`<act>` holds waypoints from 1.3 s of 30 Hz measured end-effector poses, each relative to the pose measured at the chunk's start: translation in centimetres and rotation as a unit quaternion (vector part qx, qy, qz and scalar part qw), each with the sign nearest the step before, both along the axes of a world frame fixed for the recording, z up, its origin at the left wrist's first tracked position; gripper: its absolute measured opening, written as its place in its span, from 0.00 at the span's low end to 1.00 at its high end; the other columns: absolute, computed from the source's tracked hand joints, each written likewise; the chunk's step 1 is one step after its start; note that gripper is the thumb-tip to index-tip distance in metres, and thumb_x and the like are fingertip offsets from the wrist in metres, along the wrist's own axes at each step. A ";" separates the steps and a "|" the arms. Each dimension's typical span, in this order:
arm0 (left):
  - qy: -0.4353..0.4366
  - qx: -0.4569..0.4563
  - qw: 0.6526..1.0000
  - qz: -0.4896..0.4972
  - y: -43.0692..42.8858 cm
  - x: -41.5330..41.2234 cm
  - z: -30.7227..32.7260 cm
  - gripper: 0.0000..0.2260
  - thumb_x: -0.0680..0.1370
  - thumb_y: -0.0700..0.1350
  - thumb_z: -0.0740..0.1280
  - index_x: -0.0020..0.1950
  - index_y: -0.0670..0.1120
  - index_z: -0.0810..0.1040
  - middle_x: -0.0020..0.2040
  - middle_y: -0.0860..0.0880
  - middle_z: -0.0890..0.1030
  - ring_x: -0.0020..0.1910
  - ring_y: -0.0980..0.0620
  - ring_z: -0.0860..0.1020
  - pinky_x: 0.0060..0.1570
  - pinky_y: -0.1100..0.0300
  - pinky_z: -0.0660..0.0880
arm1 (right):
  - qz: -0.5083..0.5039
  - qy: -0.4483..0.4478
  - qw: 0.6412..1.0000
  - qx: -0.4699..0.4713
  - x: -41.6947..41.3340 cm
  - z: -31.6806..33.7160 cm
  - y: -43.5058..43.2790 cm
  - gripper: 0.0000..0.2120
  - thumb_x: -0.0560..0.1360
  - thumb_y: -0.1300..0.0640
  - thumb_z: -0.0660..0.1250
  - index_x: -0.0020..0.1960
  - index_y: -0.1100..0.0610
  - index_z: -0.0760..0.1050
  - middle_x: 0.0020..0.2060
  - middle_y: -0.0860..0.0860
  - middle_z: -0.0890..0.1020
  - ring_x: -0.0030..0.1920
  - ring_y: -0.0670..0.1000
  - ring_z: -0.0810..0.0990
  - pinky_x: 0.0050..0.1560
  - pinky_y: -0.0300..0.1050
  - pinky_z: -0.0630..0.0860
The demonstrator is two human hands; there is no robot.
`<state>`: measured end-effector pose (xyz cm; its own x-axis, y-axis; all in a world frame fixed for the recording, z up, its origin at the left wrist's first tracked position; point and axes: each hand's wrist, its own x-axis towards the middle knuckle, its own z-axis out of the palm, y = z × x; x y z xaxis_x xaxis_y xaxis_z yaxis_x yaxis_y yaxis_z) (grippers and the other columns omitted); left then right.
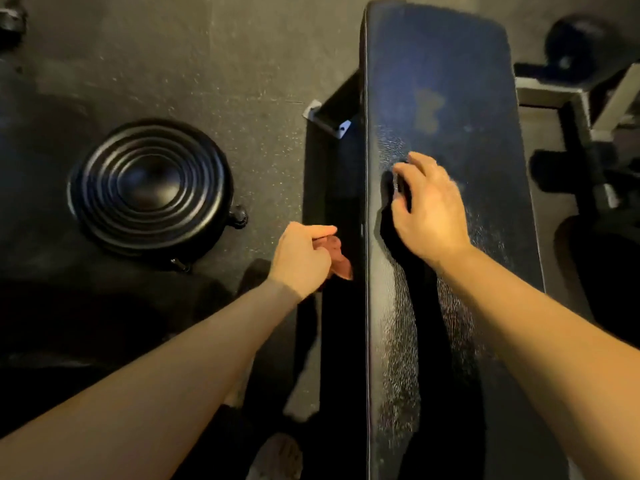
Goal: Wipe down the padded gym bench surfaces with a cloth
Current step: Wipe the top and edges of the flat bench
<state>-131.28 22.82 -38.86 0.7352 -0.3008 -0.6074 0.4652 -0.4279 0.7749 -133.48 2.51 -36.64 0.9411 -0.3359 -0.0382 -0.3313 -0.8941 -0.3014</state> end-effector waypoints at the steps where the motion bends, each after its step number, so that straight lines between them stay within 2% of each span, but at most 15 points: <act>1: 0.011 -0.009 1.000 -0.012 -0.3 0.7 -0.3 0.19 0.80 0.30 0.60 0.67 0.42 0.79 0.48 0.53 0.83 0.41 0.61 0.84 0.47 0.61 0.83 | 0.003 -0.005 1.000 -0.006 1.6 -0.3 -0.5 0.22 0.77 0.58 0.63 0.72 0.58 0.73 0.74 0.58 0.70 0.73 0.61 0.69 0.72 0.59 0.66; 4: 0.027 -0.034 0.999 -0.020 -1.3 2.4 -0.7 0.19 0.79 0.30 0.65 0.67 0.44 0.76 0.52 0.49 0.83 0.39 0.61 0.82 0.33 0.71 0.77 | -0.006 -0.014 1.000 -0.010 5.5 -1.6 -0.9 0.26 0.80 0.53 0.60 0.77 0.56 0.67 0.78 0.57 0.66 0.77 0.59 0.64 0.76 0.59 0.61; 7: 0.084 -0.078 0.993 0.041 -1.9 2.9 -1.6 0.13 0.77 0.27 0.67 0.57 0.40 0.81 0.40 0.50 0.86 0.32 0.59 0.82 0.29 0.68 0.77 | -0.025 -0.025 0.998 -0.047 6.4 -3.5 0.0 0.26 0.82 0.50 0.56 0.79 0.54 0.65 0.79 0.54 0.63 0.80 0.57 0.59 0.79 0.58 0.55; 8: 0.110 -0.089 0.988 0.067 -2.0 2.8 -2.0 0.13 0.77 0.28 0.67 0.55 0.42 0.83 0.39 0.51 0.86 0.34 0.57 0.83 0.31 0.65 0.78 | -0.029 -0.030 0.998 -0.055 6.3 -4.0 0.2 0.26 0.82 0.50 0.55 0.79 0.54 0.65 0.80 0.53 0.63 0.80 0.55 0.58 0.80 0.57 0.54; 11: 0.144 -0.088 0.980 0.106 -2.3 1.9 -2.8 0.14 0.78 0.33 0.70 0.55 0.51 0.86 0.45 0.52 0.87 0.45 0.53 0.85 0.43 0.59 0.82 | -0.031 -0.042 0.997 -0.054 6.1 -4.4 -0.1 0.25 0.83 0.50 0.55 0.79 0.52 0.65 0.80 0.51 0.62 0.80 0.53 0.57 0.80 0.56 0.53; 15: 0.140 -0.077 0.982 0.098 -2.7 0.7 -2.8 0.17 0.79 0.35 0.68 0.61 0.54 0.84 0.51 0.56 0.86 0.53 0.59 0.83 0.55 0.62 0.79 | -0.025 -0.049 0.997 -0.058 6.3 -4.5 -0.2 0.25 0.82 0.51 0.57 0.78 0.52 0.65 0.80 0.51 0.62 0.81 0.53 0.57 0.79 0.57 0.54; 18: 0.127 -0.111 0.981 0.092 -2.6 0.8 -1.7 0.14 0.79 0.37 0.71 0.60 0.54 0.82 0.48 0.57 0.86 0.47 0.62 0.83 0.47 0.70 0.77 | -0.022 -0.047 0.997 -0.065 6.4 -4.6 -0.3 0.25 0.82 0.51 0.57 0.78 0.52 0.65 0.80 0.51 0.62 0.81 0.53 0.57 0.78 0.58 0.55; 23: 0.091 -0.109 0.987 0.069 -2.7 0.9 -1.6 0.12 0.80 0.36 0.70 0.50 0.55 0.83 0.42 0.58 0.86 0.39 0.59 0.83 0.37 0.70 0.77 | -0.020 -0.045 0.996 -0.074 6.4 -4.8 -0.4 0.25 0.82 0.52 0.57 0.78 0.53 0.65 0.80 0.52 0.62 0.80 0.54 0.57 0.78 0.58 0.56; 25: 0.085 -0.102 0.990 0.044 -1.7 -0.3 -1.9 0.13 0.80 0.36 0.70 0.50 0.55 0.83 0.42 0.59 0.86 0.39 0.61 0.83 0.39 0.69 0.77 | -0.020 -0.045 0.996 -0.077 6.4 -4.8 -0.3 0.25 0.82 0.52 0.57 0.78 0.53 0.65 0.80 0.52 0.62 0.80 0.54 0.57 0.78 0.58 0.55; 27: 0.103 -0.102 0.989 0.014 -0.4 -2.2 -1.6 0.11 0.79 0.37 0.71 0.51 0.54 0.84 0.44 0.60 0.86 0.45 0.62 0.84 0.47 0.70 0.77 | -0.020 -0.044 0.996 -0.081 6.5 -4.8 -0.3 0.25 0.82 0.51 0.56 0.78 0.53 0.65 0.80 0.52 0.62 0.81 0.54 0.56 0.78 0.58 0.55; 29: 0.114 -0.090 0.989 0.009 -0.1 -3.3 -1.3 0.10 0.79 0.39 0.72 0.51 0.55 0.85 0.45 0.58 0.86 0.47 0.61 0.84 0.51 0.65 0.78 | -0.020 -0.045 0.995 -0.084 6.5 -4.9 -0.3 0.25 0.82 0.51 0.56 0.78 0.53 0.64 0.80 0.52 0.62 0.81 0.54 0.57 0.78 0.58 0.55; 32: 0.039 -0.091 0.993 0.064 -2.7 -0.2 -2.1 0.07 0.77 0.42 0.72 0.49 0.54 0.85 0.39 0.56 0.86 0.39 0.58 0.83 0.45 0.55 0.79 | -0.017 -0.048 0.995 -0.085 6.5 -4.9 -0.5 0.26 0.81 0.51 0.56 0.78 0.53 0.65 0.80 0.52 0.62 0.80 0.54 0.57 0.78 0.58 0.56; 33: 0.011 -0.081 0.994 0.077 -3.8 1.6 -2.5 0.07 0.77 0.43 0.73 0.50 0.54 0.85 0.40 0.56 0.86 0.40 0.58 0.84 0.47 0.54 0.80 | -0.017 -0.048 0.995 -0.085 6.5 -5.0 -0.5 0.26 0.81 0.51 0.56 0.78 0.53 0.65 0.80 0.52 0.62 0.80 0.54 0.57 0.78 0.58 0.56; 36: -0.022 -0.069 0.994 0.083 -5.1 3.2 -2.7 0.09 0.78 0.42 0.73 0.51 0.57 0.84 0.44 0.58 0.86 0.46 0.60 0.84 0.51 0.58 0.80 | -0.018 -0.045 0.995 -0.089 6.5 -5.1 -0.5 0.26 0.81 0.51 0.57 0.78 0.53 0.64 0.80 0.52 0.62 0.80 0.54 0.57 0.78 0.58 0.55; 39: 0.048 -0.096 0.993 0.052 -2.2 -1.5 -1.5 0.09 0.78 0.39 0.72 0.51 0.53 0.85 0.42 0.56 0.86 0.42 0.60 0.83 0.47 0.62 0.78 | -0.022 -0.042 0.995 -0.088 6.6 -4.9 -0.3 0.25 0.81 0.52 0.57 0.78 0.53 0.64 0.80 0.52 0.62 0.81 0.54 0.56 0.78 0.58 0.55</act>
